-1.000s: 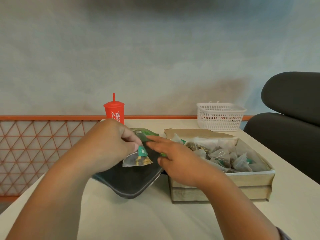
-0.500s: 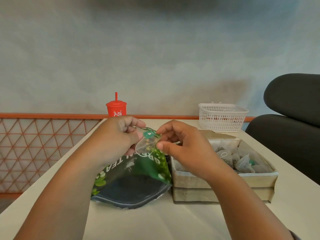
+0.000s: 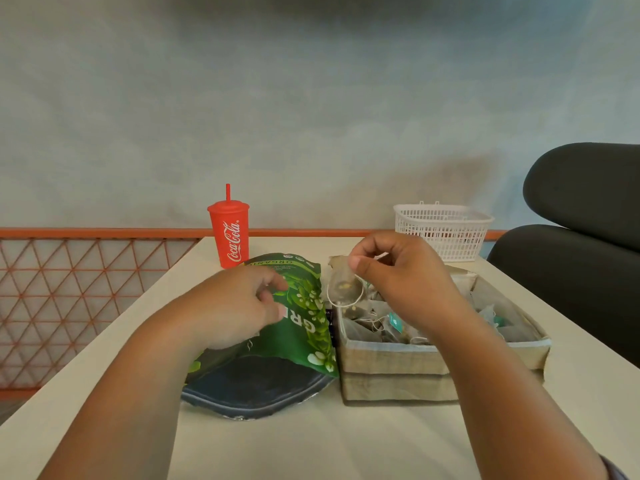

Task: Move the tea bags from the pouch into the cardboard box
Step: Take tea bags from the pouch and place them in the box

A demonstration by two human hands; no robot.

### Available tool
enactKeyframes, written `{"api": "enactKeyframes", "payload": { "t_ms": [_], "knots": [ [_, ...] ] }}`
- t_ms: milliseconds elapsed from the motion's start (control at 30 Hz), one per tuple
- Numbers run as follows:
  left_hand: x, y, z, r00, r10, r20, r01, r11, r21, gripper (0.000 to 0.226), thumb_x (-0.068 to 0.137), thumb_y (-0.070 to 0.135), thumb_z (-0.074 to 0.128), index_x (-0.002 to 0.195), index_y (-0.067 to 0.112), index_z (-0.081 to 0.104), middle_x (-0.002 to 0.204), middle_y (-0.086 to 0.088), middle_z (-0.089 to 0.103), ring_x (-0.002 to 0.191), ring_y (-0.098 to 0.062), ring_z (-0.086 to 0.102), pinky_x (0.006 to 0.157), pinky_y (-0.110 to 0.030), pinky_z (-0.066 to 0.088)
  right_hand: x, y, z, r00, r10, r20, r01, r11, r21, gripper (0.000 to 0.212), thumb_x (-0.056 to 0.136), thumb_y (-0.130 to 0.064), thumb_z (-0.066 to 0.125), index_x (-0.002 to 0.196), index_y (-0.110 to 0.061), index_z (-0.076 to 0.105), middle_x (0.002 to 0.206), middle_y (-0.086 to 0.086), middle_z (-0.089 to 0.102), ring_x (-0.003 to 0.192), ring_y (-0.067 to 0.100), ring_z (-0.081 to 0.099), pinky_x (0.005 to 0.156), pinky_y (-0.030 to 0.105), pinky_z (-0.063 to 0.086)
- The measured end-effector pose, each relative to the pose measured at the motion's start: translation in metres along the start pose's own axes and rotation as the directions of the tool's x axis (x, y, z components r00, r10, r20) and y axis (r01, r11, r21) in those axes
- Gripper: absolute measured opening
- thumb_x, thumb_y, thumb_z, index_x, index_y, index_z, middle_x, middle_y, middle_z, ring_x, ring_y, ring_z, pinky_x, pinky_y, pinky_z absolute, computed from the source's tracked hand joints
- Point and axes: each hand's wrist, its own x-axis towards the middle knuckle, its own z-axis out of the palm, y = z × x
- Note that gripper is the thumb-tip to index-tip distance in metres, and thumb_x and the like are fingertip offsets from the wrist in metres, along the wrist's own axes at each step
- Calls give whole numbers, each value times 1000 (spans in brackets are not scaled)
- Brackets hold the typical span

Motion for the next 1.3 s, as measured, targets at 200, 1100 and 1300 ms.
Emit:
{"api": "enactKeyframes", "payload": {
  "t_ms": [200, 1100, 1300],
  "knots": [
    [0, -7, 8, 957, -112, 266, 34, 958, 284, 99, 67, 35, 79, 144, 39, 18, 145, 10, 25, 129, -17, 34, 105, -31, 35, 4, 7, -19, 999, 41, -23, -43, 991, -124, 16, 85, -16, 63, 69, -19, 65, 67, 7, 64, 60, 12, 54, 60, 25, 47],
    [6, -1, 1, 838, 191, -511, -122, 979, 164, 39, 84, 0, 57, 116, 22, 63, 105, 3, 66, 84, -10, 53, 64, -11, 36, 8, 35, -12, 971, 190, 149, -102, 882, -461, 10, 84, -17, 60, 86, -23, 68, 92, -9, 63, 81, 12, 62, 72, 25, 50],
    [4, 2, -3, 780, 212, -589, -147, 977, 156, 32, 83, 1, 59, 108, 20, 67, 89, 8, 61, 73, -4, 51, 59, -4, 29, 10, 36, -10, 961, 253, 110, -159, 834, -529, 24, 88, -6, 51, 90, -18, 71, 89, -1, 69, 74, 14, 63, 64, 21, 49]
  ]
}}
